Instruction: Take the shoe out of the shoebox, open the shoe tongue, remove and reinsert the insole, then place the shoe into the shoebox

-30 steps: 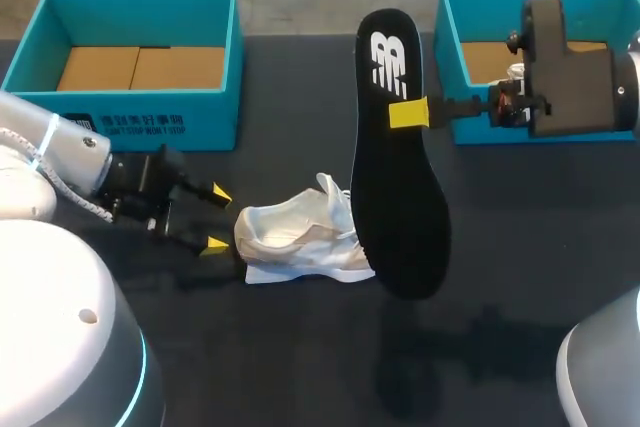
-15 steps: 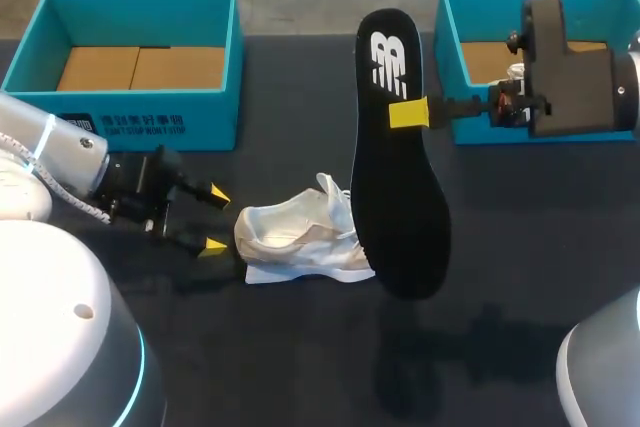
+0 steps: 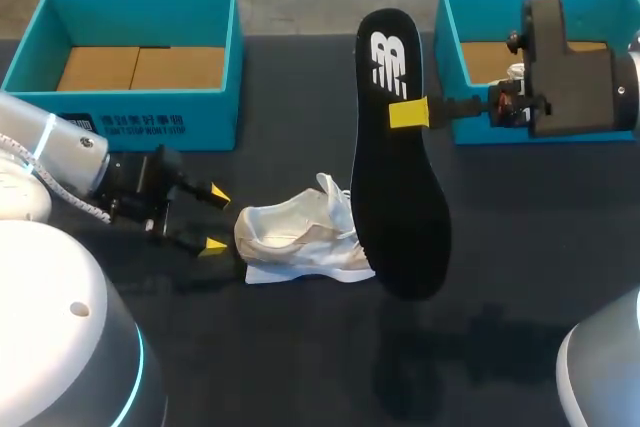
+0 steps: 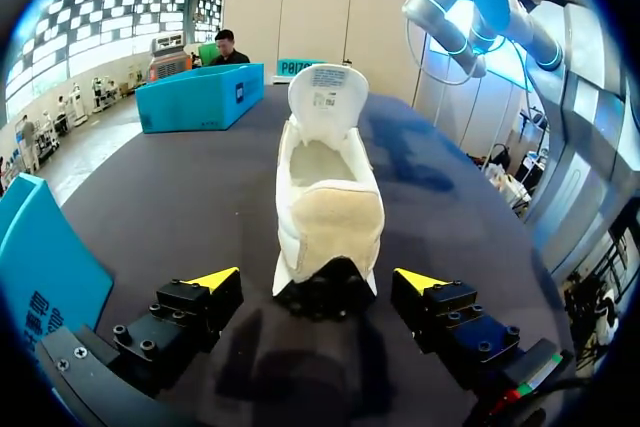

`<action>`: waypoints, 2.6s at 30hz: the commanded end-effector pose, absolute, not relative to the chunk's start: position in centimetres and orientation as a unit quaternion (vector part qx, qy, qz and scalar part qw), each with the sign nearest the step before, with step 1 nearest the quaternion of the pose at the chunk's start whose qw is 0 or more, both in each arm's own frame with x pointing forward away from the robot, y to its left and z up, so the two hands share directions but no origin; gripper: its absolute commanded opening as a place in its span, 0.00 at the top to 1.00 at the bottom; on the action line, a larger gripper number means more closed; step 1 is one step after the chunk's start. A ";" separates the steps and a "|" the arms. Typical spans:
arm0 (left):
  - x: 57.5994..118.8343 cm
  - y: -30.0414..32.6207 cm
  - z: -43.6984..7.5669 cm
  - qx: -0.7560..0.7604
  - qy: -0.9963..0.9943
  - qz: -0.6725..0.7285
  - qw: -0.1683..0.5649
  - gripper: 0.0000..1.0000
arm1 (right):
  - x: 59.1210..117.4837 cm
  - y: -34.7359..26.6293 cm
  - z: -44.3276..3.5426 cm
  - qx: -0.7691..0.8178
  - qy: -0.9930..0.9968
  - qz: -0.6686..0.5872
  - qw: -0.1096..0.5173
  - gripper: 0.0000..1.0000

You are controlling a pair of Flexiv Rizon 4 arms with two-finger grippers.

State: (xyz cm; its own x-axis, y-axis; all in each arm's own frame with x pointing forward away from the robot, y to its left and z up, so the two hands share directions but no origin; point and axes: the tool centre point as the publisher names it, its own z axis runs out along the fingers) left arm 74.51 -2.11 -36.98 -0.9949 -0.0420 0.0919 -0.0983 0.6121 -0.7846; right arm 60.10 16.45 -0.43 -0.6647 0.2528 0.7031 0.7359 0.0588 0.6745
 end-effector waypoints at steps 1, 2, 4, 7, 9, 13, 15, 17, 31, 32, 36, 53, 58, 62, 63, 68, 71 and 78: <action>74.5 -2.1 -37.0 0.039 -0.898 0.438 0.032 0.00 | 59.2 17.0 -0.1 -0.360 -0.696 -0.589 0.199 1.00; 74.5 -2.1 -37.0 0.039 -0.898 0.438 0.032 0.00 | 59.2 17.0 -0.1 -0.360 -0.696 -0.589 0.199 1.00; 74.5 -2.1 -37.0 0.039 -0.898 0.438 0.032 0.00 | 59.2 17.0 -0.1 -0.360 -0.696 -0.589 0.199 1.00; 74.5 -2.1 -37.0 0.039 -0.898 0.438 0.032 0.00 | 59.2 17.0 -0.1 -0.360 -0.696 -0.589 0.199 1.00; 74.4 -2.4 -36.6 0.028 -0.904 0.426 0.030 0.00 | 59.2 17.0 -0.1 -0.360 -0.696 -0.589 0.199 1.00; 74.4 -3.0 -35.4 0.018 -0.919 0.394 0.031 0.00 | 59.2 17.0 -0.1 -0.360 -0.696 -0.589 0.199 1.00; 74.4 -3.2 -34.8 0.007 -0.924 0.381 0.034 0.00 | 59.2 17.0 -0.1 -0.360 -0.696 -0.589 0.199 1.00; 74.6 -3.3 -34.3 0.003 -0.932 0.362 0.032 0.00 | 59.2 17.0 -0.1 -0.360 -0.696 -0.589 0.199 1.00; 73.7 -4.2 -31.3 -0.023 -0.972 0.226 0.059 0.00 | 59.2 17.0 -0.1 -0.360 -0.696 -0.589 0.199 1.00; 73.5 -4.3 -31.1 -0.026 -0.973 0.221 0.063 0.00 | 59.2 17.0 -0.1 -0.360 -0.696 -0.589 0.199 1.00; 73.2 -4.8 -30.6 -0.033 -0.979 0.192 0.064 0.00 | 59.2 17.0 -0.1 -0.360 -0.696 -0.589 0.199 1.00; 73.4 -5.5 -30.7 -0.010 -0.993 0.093 0.069 0.00 | 59.2 17.0 -0.1 -0.360 -0.696 -0.589 0.199 1.00; 73.6 -5.8 -30.8 -0.014 -0.995 0.072 0.073 0.00 | 59.2 17.0 -0.1 -0.360 -0.696 -0.589 0.199 1.00; 73.7 -6.3 -30.9 -0.020 -0.995 0.058 0.076 0.00 | 59.2 17.0 -0.1 -0.360 -0.696 -0.589 0.199 1.00; 73.8 -6.4 -31.0 -0.020 -0.995 0.055 0.076 0.00 | 59.2 17.0 -0.1 -0.360 -0.696 -0.589 0.199 1.00; 73.8 -6.9 -31.2 -0.025 -0.996 0.043 0.076 0.00 | 59.2 17.0 -0.1 -0.360 -0.696 -0.589 0.199 1.00; 73.9 -7.0 -31.3 -0.024 -0.996 0.039 0.074 0.00 | 59.2 17.0 -0.1 -0.360 -0.696 -0.589 0.199 1.00; 74.1 -7.2 -31.2 -0.019 -0.996 0.043 0.071 0.00 | 59.2 17.0 -0.1 -0.360 -0.696 -0.589 0.199 1.00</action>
